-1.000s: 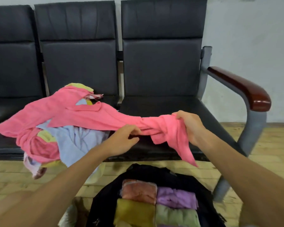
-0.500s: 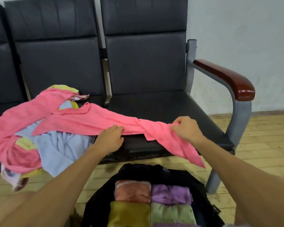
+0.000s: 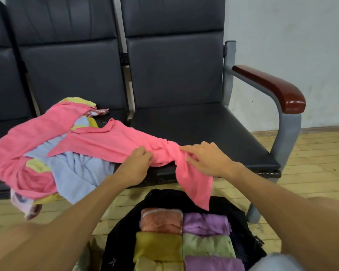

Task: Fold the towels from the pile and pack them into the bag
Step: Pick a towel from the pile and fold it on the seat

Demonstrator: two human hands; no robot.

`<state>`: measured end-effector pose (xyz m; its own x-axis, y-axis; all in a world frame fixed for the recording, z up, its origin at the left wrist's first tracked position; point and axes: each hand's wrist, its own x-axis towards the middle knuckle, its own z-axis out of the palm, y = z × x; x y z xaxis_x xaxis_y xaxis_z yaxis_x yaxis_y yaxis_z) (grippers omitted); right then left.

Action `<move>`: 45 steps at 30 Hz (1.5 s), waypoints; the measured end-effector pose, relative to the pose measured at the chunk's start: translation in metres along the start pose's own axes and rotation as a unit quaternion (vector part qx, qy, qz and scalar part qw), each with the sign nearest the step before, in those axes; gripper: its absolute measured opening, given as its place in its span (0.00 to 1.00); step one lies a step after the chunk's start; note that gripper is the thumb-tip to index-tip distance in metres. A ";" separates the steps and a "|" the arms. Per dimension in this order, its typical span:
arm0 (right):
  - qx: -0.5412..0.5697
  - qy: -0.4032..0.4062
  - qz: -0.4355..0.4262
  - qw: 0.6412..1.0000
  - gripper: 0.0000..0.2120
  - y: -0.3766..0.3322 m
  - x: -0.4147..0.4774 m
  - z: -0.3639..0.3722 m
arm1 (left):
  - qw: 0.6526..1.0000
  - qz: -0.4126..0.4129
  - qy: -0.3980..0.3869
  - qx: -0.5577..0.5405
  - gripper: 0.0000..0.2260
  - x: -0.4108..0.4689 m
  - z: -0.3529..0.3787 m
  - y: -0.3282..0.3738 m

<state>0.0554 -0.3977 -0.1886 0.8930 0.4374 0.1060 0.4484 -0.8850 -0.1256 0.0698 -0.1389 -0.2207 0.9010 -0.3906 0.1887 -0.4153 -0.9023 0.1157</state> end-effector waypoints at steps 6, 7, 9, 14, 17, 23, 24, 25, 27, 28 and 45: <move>0.001 -0.006 0.044 0.999 0.18 -0.007 -0.004 -0.005 | 0.984 0.089 -0.050 -0.143 0.05 -0.022 -0.017 0.028; 0.000 0.006 0.055 0.998 0.20 -0.006 -0.004 -0.005 | 0.982 0.090 -0.056 -0.157 0.05 -0.026 -0.019 0.030; 0.002 0.025 0.070 0.997 0.24 -0.006 -0.004 -0.004 | 0.980 0.087 -0.064 -0.167 0.04 -0.035 -0.022 0.030; 0.007 0.025 0.074 0.997 0.27 -0.013 -0.003 0.000 | 0.993 0.071 -0.080 -0.050 0.21 -0.045 -0.022 0.010; 0.070 0.043 0.070 0.994 0.14 -0.016 0.001 0.004 | 0.997 0.048 -0.049 0.020 0.18 -0.044 -0.019 0.005; 0.201 0.027 0.143 0.969 0.10 -0.029 0.011 0.007 | 0.998 0.062 -0.012 0.010 0.10 -0.040 -0.015 -0.003; 0.197 0.021 0.151 0.969 0.11 -0.030 0.012 0.007 | 0.998 0.065 0.002 -0.004 0.10 -0.039 -0.014 -0.004; 0.193 0.013 0.154 0.969 0.12 -0.032 0.013 0.008 | 0.998 0.068 0.007 -0.014 0.10 -0.040 -0.014 -0.004; 0.186 0.000 0.148 0.971 0.09 -0.036 0.016 0.009 | 0.997 0.074 0.010 -0.010 0.11 -0.041 -0.015 -0.002; 0.185 -0.001 0.143 0.972 0.07 -0.038 0.018 0.009 | 0.997 0.079 0.011 0.000 0.11 -0.041 -0.015 -0.001; 0.626 0.019 0.271 0.731 0.03 0.009 -0.014 -0.025 | 0.989 -0.048 0.107 -0.086 0.11 -0.086 -0.056 -0.017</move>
<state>0.0460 -0.4161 -0.1670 0.9613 0.0509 -0.2707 -0.2665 -0.0760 -0.9608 -0.0080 -0.0795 -0.1845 0.8975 -0.2406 0.3696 -0.3612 -0.8820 0.3028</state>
